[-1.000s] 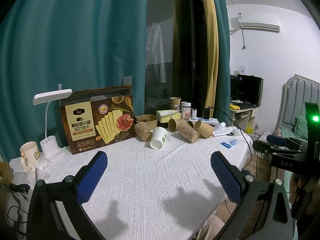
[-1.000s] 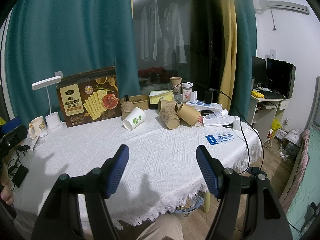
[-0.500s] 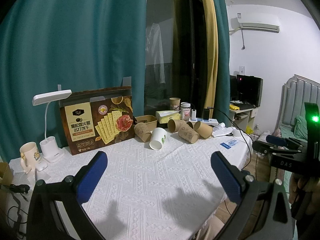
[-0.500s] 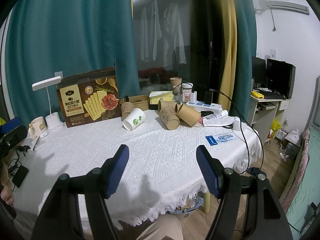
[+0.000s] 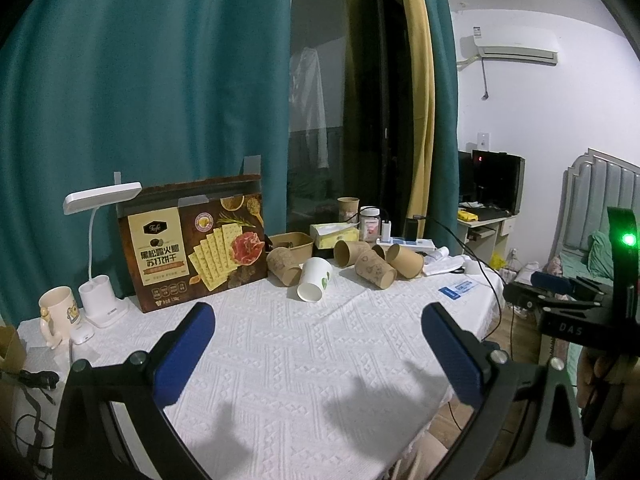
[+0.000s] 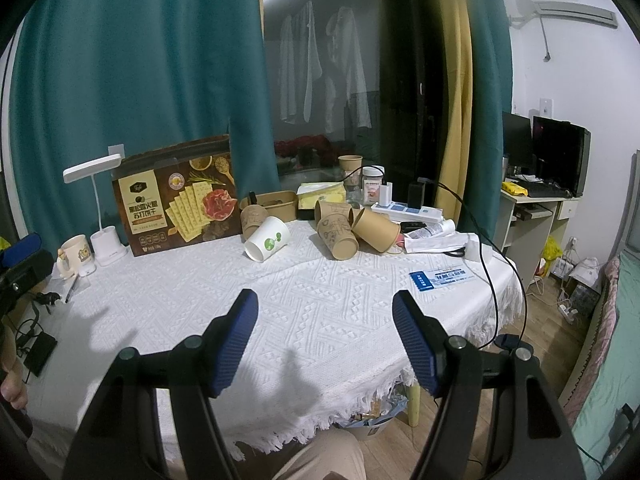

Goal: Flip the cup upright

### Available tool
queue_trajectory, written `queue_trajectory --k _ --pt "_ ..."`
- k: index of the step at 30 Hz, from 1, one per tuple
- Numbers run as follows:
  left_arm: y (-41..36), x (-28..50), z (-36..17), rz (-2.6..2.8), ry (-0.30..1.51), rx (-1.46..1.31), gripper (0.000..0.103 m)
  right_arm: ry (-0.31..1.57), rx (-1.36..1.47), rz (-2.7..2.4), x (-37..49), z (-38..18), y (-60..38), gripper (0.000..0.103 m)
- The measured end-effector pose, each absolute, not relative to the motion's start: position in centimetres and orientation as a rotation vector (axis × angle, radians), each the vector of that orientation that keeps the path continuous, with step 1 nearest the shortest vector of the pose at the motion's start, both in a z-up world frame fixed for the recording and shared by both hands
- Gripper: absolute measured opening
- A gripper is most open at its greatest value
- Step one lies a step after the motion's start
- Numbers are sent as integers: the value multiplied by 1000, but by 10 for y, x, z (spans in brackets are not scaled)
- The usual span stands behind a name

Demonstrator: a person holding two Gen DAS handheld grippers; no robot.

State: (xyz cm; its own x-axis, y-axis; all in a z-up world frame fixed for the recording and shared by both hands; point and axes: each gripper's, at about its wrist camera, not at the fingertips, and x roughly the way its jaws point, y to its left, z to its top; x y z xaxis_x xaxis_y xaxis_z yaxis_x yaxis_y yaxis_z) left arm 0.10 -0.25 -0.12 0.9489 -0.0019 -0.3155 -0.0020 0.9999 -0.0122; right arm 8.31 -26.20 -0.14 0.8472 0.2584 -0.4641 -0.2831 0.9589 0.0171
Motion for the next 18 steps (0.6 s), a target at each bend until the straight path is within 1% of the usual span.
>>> queue_trajectory --k 2,18 --pt "-10 5 5 -1 321 -9 103 482 -52 285 83 0 -262 67" --pt "-12 6 6 9 318 1 103 482 -50 287 84 -1 -261 67"
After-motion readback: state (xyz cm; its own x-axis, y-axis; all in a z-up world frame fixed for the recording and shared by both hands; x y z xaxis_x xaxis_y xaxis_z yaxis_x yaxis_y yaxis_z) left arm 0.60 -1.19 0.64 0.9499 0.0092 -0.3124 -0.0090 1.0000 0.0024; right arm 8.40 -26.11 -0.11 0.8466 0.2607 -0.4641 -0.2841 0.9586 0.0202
